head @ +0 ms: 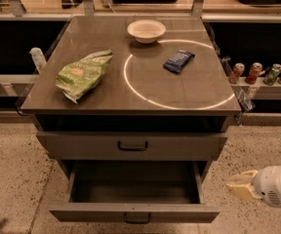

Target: Close middle drawer

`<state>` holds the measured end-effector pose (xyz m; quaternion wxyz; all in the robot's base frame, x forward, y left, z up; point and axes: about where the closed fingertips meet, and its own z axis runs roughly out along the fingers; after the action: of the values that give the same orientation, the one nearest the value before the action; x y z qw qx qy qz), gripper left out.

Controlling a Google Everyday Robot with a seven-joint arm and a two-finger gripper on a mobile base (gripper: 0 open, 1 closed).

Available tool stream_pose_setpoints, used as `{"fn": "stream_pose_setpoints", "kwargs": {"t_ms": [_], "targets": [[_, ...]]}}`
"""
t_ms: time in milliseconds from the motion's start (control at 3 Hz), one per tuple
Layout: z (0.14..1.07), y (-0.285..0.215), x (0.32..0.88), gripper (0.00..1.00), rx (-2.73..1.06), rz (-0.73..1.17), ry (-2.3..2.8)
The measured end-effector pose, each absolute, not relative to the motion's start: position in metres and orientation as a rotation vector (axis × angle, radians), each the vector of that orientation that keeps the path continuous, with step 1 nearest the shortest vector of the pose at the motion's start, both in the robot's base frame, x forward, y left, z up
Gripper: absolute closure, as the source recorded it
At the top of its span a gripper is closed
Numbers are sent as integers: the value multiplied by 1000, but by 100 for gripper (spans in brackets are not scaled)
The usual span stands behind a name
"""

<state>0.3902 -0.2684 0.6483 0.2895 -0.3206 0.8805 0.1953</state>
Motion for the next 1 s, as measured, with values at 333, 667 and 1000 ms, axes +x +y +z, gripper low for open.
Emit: {"fn": "stream_pose_setpoints", "kwargs": {"t_ms": [333, 667, 1000], "targets": [[607, -264, 378, 100, -826, 653, 2387], [546, -257, 365, 100, -828, 884, 2415], [483, -250, 350, 100, -773, 1091, 2425]]}}
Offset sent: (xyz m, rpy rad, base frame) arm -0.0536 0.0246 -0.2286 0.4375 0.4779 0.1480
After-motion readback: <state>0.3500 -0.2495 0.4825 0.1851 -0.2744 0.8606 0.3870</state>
